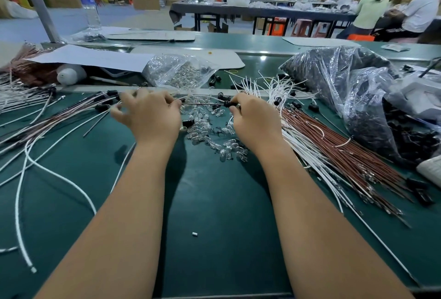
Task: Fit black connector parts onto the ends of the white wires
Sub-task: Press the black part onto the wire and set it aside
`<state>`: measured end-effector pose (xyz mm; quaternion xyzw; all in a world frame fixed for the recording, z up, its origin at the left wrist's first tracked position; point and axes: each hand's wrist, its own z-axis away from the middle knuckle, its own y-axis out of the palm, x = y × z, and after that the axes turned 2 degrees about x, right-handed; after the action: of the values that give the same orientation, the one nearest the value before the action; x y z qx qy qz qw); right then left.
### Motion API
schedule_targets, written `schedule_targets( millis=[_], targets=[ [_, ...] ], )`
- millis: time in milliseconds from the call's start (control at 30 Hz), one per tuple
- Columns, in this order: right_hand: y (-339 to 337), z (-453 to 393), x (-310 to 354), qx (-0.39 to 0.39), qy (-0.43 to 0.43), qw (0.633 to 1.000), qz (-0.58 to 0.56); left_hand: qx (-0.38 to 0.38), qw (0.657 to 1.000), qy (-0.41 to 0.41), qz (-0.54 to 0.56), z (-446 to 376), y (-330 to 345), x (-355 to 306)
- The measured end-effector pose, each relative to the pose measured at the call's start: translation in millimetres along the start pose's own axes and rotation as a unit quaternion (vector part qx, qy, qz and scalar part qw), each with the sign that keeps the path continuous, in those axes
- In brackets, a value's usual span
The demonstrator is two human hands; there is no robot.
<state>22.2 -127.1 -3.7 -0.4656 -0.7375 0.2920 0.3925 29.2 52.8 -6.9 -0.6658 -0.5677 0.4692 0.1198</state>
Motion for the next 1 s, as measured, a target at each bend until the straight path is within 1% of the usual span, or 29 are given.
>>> schedule_targets(
  millis=[33,100,133,200,233,267,333,400,567,600,667,733,767,833,900,1000],
  targets=[
    [0.4,-0.3,1.7,-0.001,-0.002,1.000,0.001,-0.013,1.000,0.012,-0.009,0.9,-0.2,-1.0],
    [0.4,-0.5,4.6,-0.002,-0.003,1.000,-0.008,-0.012,0.996,0.074,0.040,3.6,-1.9,-6.8],
    [0.4,-0.6,5.7,-0.001,-0.003,1.000,-0.015,-0.002,0.990,0.125,0.066,6.0,-2.5,-11.7],
    [0.3,-0.1,7.8,0.003,-0.008,0.999,-0.038,0.032,0.970,0.225,0.083,12.2,-0.1,-21.5],
    [0.3,0.6,9.0,0.005,-0.013,0.999,-0.050,0.048,0.961,0.259,0.087,14.2,2.2,-24.8],
    [0.3,1.3,9.9,0.009,-0.020,0.998,-0.058,0.061,0.954,0.277,0.097,14.9,4.2,-26.5],
    [0.5,2.6,10.8,0.018,-0.038,0.997,-0.057,0.073,0.952,0.270,0.125,13.0,5.5,-25.8],
    [-0.3,3.0,9.9,0.022,-0.045,0.997,-0.055,0.071,0.959,0.242,0.129,9.1,6.0,-21.8],
    [-4.1,2.1,5.4,0.001,-0.021,0.998,-0.052,0.049,0.986,0.147,0.060,5.0,6.6,-11.3],
    [-4.0,2.2,5.8,0.000,-0.023,0.998,-0.060,0.044,0.987,0.146,0.057,5.7,6.7,-11.2],
    [-2.7,2.6,8.1,0.000,-0.034,0.996,-0.084,0.043,0.979,0.186,0.078,7.9,7.0,-14.1],
    [-1.0,2.9,10.3,0.004,-0.049,0.993,-0.110,0.067,0.957,0.252,0.127,10.3,7.8,-19.2],
    [-0.2,2.9,11.1,0.006,-0.052,0.991,-0.124,0.086,0.949,0.261,0.157,11.3,7.9,-20.9],
    [0.5,2.2,11.3,-0.006,-0.042,0.987,-0.153,0.104,0.945,0.231,0.206,11.1,8.0,-20.6],
    [0.2,0.7,9.1,-0.027,-0.015,0.984,-0.177,0.101,0.949,0.198,0.226,9.2,9.8,-16.5],
    [-0.9,-1.3,5.1,-0.039,0.024,0.978,-0.205,0.097,0.947,0.179,0.248,7.3,10.1,-13.3]
  ],
)
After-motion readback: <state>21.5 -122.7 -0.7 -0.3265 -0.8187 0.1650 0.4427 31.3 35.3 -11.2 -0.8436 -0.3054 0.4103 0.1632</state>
